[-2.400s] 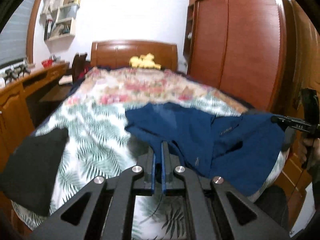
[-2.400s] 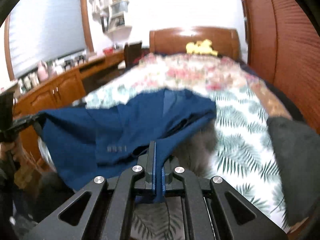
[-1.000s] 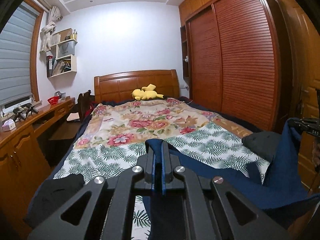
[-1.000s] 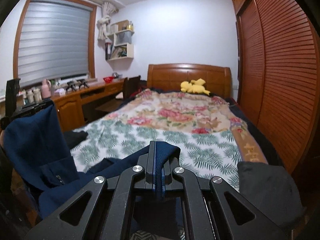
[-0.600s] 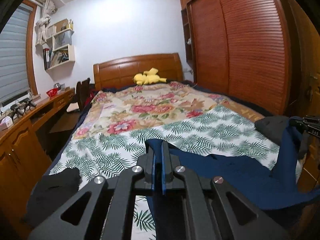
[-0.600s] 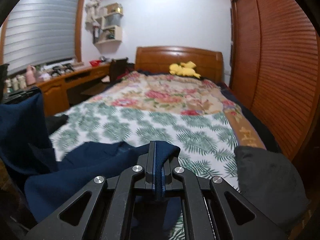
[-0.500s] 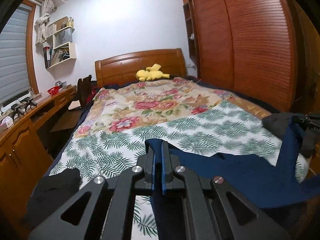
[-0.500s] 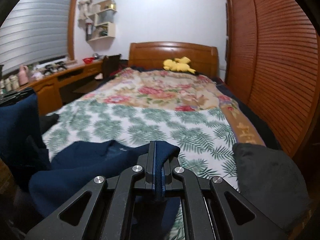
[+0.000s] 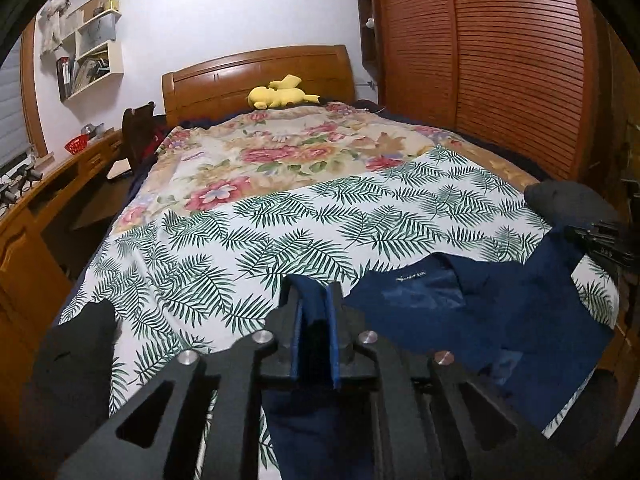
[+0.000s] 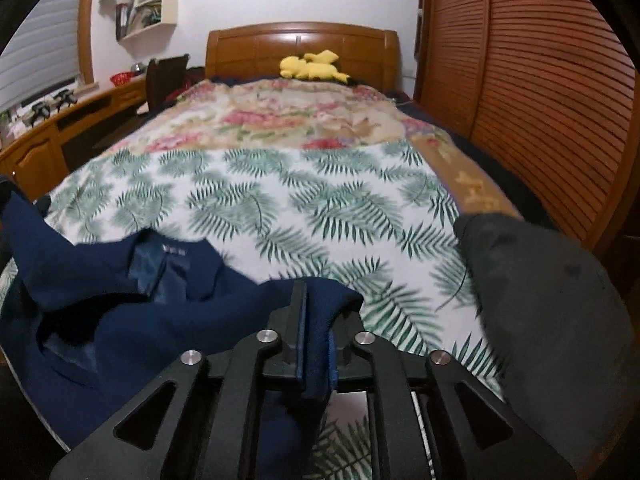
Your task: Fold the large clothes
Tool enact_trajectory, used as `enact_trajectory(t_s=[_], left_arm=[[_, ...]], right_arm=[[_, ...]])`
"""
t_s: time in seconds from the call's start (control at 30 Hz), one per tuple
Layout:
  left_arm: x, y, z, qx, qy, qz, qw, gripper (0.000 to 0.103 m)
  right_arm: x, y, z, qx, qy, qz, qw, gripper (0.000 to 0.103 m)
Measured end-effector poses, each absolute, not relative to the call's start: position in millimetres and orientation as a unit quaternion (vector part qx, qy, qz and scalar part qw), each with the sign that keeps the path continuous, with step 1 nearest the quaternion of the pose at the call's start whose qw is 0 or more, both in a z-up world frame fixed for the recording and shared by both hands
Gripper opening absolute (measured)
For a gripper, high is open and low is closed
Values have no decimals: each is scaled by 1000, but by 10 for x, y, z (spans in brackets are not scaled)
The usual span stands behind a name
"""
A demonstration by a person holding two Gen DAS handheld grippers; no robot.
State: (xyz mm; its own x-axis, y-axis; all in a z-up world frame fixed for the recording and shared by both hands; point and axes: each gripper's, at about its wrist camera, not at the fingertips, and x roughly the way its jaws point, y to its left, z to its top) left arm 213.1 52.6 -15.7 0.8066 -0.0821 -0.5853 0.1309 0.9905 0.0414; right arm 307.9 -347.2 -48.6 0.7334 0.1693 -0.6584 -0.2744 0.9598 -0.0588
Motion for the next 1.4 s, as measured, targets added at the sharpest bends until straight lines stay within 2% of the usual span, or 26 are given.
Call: enact_trajectory(t_s=[0.07,0.13,0.2,0.47,0.7,0.93,0.97,1.03,1.17,1.4], left_arm=[[2079,541,-135,35,299,-59,952,22],[2000,556,-97,31,285,-63,956,29],[1924,565,-82,25,275,-66,959,33],[1670,486,-255,5,254,-84,963,40],[1654,426,-578,0,260,-106,960,42],[1648,520,-808,-8,279,-127,952,42],[1638,533,-812,-10,279,-129,952,42],[1619,549,-802,-9,277,-132,952,42],[1590,588,-772,-12,271,-133,953,43],[1587,707,-773,-24,271,-122,955,43]], right_arm=[[2991,-3453,-518,-85,341,117,929,19],[2915,-3431,-513,-89,336,114,931,35],[2781,-3411,-497,-89,326,121,933,40],[2503,-2966,-650,-107,343,203,911,41],[2423,-2430,-940,-129,380,260,878,41],[2502,-2210,-1116,-169,409,240,864,41],[2528,-2200,-1132,-177,413,234,862,40],[2581,-2189,-1117,-190,413,228,861,7],[2833,-2096,-920,-213,393,214,869,2],[3557,-1542,-688,-259,365,199,872,2]])
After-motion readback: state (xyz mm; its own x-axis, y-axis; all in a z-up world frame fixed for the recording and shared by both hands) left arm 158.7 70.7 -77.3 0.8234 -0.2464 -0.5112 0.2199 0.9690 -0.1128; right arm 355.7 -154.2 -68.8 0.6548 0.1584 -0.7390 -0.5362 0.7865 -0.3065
